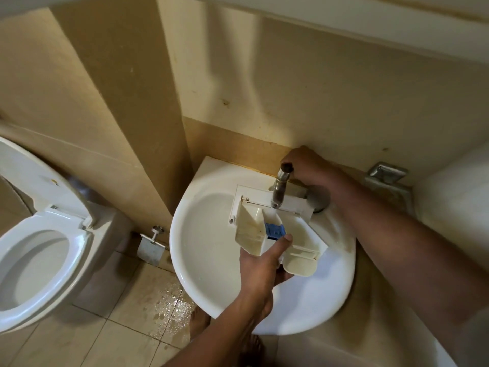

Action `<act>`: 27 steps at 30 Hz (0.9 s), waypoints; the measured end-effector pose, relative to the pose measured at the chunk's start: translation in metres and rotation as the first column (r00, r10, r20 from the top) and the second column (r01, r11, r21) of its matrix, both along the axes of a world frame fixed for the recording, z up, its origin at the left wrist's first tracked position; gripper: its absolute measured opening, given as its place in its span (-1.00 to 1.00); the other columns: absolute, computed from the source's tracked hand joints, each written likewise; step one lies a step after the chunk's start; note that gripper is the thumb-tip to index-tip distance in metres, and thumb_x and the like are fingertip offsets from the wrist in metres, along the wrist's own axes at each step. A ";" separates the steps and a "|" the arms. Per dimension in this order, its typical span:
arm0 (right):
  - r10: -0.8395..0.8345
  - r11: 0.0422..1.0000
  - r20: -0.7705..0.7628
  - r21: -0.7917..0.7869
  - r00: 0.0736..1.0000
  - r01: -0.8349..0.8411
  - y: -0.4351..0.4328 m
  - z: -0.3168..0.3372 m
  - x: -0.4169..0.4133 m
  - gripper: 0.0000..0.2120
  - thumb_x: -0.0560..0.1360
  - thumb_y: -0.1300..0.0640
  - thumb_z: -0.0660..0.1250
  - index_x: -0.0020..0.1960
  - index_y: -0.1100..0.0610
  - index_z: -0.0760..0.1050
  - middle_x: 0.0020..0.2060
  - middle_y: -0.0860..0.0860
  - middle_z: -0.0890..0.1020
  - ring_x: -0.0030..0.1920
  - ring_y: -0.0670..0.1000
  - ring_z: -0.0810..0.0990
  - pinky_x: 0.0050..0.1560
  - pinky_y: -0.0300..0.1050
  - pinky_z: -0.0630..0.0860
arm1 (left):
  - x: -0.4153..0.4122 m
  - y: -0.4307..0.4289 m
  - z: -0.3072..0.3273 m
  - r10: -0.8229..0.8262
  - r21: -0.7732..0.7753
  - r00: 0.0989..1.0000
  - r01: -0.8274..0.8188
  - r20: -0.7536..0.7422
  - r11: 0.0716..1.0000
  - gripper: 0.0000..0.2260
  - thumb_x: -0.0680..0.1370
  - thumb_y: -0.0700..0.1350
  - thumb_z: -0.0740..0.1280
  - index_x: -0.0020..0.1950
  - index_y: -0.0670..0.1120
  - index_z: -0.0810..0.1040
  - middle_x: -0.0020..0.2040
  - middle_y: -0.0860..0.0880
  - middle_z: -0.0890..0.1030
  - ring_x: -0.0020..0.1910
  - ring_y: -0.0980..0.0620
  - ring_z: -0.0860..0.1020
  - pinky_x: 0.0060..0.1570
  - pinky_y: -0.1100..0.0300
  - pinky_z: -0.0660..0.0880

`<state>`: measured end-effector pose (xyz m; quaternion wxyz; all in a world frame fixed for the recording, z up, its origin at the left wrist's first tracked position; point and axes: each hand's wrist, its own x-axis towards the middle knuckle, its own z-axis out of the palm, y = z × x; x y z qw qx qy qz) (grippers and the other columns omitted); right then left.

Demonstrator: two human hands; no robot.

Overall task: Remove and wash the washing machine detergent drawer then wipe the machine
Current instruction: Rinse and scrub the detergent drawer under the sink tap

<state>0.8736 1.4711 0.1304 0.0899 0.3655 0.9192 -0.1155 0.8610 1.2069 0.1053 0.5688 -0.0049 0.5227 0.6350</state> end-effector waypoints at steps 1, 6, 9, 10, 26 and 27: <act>0.002 1.000 -0.002 0.005 1.000 -0.002 -0.001 0.000 0.001 -0.70 0.43 0.39 0.31 -0.30 0.01 0.50 -0.21 0.02 0.58 -0.15 0.04 0.55 -0.15 -0.13 0.43 | 0.000 0.002 0.002 0.007 -0.006 1.000 -0.007 0.003 1.000 -0.54 0.43 -0.17 0.58 0.28 0.02 0.56 0.06 -0.07 0.73 0.00 -0.16 0.72 -0.07 -0.23 0.67; 0.003 1.000 -0.028 0.022 1.000 -0.002 -0.001 -0.003 0.003 -0.78 0.44 0.40 0.32 -0.14 0.11 0.62 -0.18 0.01 0.60 -0.09 0.07 0.58 -0.11 -0.12 0.47 | 0.000 -0.001 -0.002 -0.025 -0.034 0.999 0.026 0.036 0.999 -0.56 0.44 -0.18 0.56 0.28 0.02 0.55 0.07 -0.12 0.72 -0.02 -0.19 0.73 -0.06 -0.23 0.67; 0.004 1.000 -0.042 0.022 0.999 -0.003 -0.002 -0.003 0.003 -0.81 0.44 0.38 0.33 -0.11 0.13 0.62 -0.19 0.00 0.58 -0.08 0.07 0.58 -0.14 -0.17 0.38 | -0.001 -0.010 -0.013 -0.053 -0.057 0.997 0.056 0.055 0.997 -0.55 0.43 -0.21 0.54 0.27 0.03 0.54 0.11 -0.15 0.71 0.01 -0.24 0.71 -0.04 -0.23 0.66; 0.001 1.000 -0.047 0.022 0.999 0.000 -0.002 -0.004 0.003 -0.82 0.45 0.38 0.33 -0.09 0.15 0.63 -0.16 0.03 0.61 -0.07 0.07 0.58 -0.13 -0.17 0.38 | -0.001 -0.014 -0.017 -0.061 -0.066 0.996 0.065 0.058 0.996 -0.56 0.43 -0.22 0.53 0.27 0.01 0.55 0.11 -0.17 0.70 0.01 -0.24 0.71 -0.04 -0.21 0.66; -0.104 0.994 -0.132 0.032 0.986 0.109 -0.014 -0.012 0.007 -0.77 0.44 0.40 0.29 -0.09 0.12 0.60 -0.10 0.05 0.64 -0.12 0.02 0.55 -0.16 -0.23 0.28 | -0.048 -0.055 -0.089 -0.108 -0.115 0.907 0.168 0.408 0.979 -0.53 0.21 -0.36 0.48 0.09 -0.23 0.47 0.10 -0.31 0.62 -0.01 -0.30 0.66 0.04 -0.19 0.64; -0.110 0.992 -0.154 0.044 0.982 0.118 -0.015 -0.014 0.008 -0.77 0.44 0.40 0.28 -0.08 0.13 0.59 -0.09 0.05 0.64 -0.08 0.04 0.57 -0.15 -0.23 0.26 | -0.049 -0.055 -0.092 -0.099 -0.105 0.896 0.160 0.433 0.982 -0.53 0.23 -0.39 0.48 0.09 -0.22 0.46 0.10 -0.32 0.61 0.01 -0.31 0.64 0.06 -0.20 0.62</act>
